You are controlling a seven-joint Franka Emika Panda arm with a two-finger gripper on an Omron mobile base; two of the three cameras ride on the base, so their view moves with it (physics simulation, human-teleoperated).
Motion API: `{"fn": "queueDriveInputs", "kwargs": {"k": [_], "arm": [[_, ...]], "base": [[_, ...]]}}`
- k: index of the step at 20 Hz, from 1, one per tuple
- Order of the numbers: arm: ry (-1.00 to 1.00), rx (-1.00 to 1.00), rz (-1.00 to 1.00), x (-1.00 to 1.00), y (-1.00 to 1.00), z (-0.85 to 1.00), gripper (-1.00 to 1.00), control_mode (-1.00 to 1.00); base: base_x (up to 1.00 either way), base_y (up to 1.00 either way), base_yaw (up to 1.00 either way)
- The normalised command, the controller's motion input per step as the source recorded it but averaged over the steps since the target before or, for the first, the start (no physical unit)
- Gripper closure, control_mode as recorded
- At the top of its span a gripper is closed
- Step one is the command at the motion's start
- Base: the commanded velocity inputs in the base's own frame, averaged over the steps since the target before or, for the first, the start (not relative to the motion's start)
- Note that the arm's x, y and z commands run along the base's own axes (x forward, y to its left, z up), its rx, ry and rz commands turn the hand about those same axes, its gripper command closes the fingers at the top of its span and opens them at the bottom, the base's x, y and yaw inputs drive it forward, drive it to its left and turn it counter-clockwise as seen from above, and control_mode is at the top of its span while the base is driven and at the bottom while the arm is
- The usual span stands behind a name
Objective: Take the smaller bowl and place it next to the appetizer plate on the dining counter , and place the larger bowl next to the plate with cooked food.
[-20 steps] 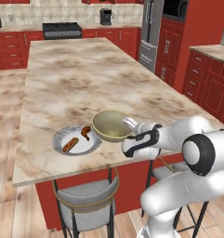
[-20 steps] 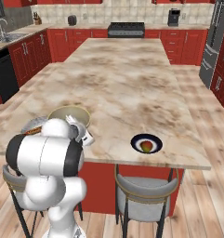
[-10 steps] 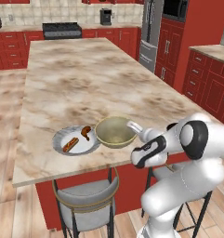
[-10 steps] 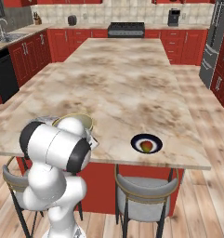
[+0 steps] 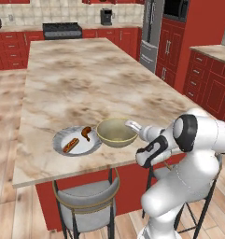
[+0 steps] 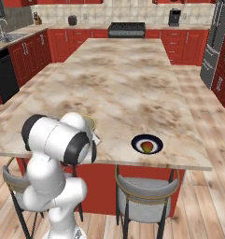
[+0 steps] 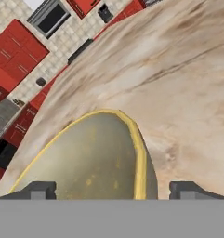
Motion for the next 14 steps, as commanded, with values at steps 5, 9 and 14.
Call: {"fn": "queueDriveInputs", "kwargs": {"k": [5,9,14], "arm": [[-0.06,0.02,0.0,0.37,0.65,-0.03,-1.0,-1.0],[-0.31,0.13,0.0,-0.37,-0.43,0.31,-1.0,-1.0],[-0.25,0.2,0.0,-0.52,-0.88,0.9,-1.0,-1.0]], "base": [[0.0,0.0,0.0],[0.0,0.0,0.0],[0.0,0.0,0.0]]}}
